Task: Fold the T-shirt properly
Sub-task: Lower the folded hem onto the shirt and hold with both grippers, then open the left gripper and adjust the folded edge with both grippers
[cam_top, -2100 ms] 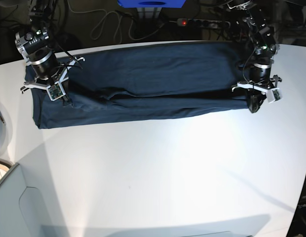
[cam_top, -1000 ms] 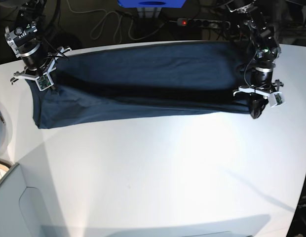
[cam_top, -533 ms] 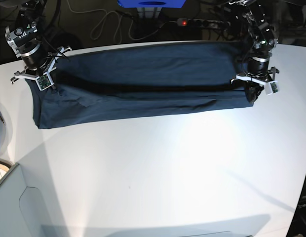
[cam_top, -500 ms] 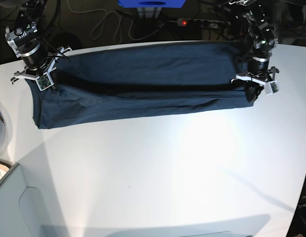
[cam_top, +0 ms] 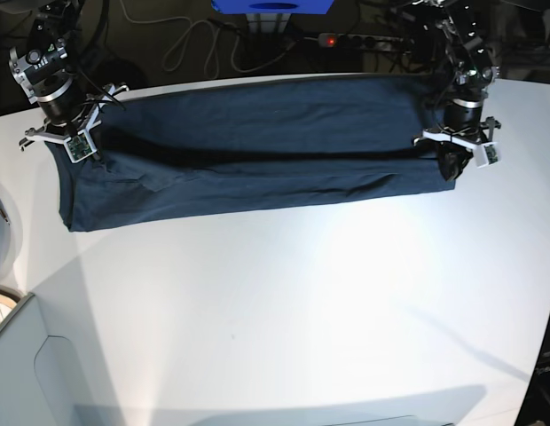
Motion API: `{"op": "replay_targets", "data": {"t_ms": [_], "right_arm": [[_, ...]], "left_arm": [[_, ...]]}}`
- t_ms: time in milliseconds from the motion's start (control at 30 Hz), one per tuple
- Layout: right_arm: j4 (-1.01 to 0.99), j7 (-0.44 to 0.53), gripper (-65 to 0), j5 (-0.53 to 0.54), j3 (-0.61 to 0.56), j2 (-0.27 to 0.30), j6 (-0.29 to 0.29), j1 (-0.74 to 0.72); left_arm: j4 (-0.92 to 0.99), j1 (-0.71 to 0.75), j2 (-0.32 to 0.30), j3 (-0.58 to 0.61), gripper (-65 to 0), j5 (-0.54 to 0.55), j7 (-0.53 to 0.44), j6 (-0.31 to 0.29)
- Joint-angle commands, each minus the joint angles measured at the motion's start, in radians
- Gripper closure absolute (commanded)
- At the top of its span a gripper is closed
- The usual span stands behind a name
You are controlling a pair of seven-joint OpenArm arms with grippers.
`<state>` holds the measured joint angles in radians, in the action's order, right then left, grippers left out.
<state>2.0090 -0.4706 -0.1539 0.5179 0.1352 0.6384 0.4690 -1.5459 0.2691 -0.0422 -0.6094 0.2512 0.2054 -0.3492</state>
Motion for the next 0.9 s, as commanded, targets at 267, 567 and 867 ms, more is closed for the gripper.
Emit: {"op": "replay_targets", "data": {"t_ms": [267,567,867], "right_arm": [[0.016,0.017,-0.4,0.010,0.003,0.011,0.019,0.003],[0.016,0.017,-0.4,0.010,0.006,0.011,0.019,0.003],[0.016,0.016,-0.5,0.010,0.003,0.011,0.019,0.001]], "left_arm": [[-0.037,0.037,-0.003,-0.007,-28.9,0.015,-0.027,0.000],[-0.166,0.123,-0.012,-0.007,-29.1,0.204,-0.027,0.000],[-0.143,0.078,-0.012,-0.002,-29.1,0.201,-0.027,0.000]]}}
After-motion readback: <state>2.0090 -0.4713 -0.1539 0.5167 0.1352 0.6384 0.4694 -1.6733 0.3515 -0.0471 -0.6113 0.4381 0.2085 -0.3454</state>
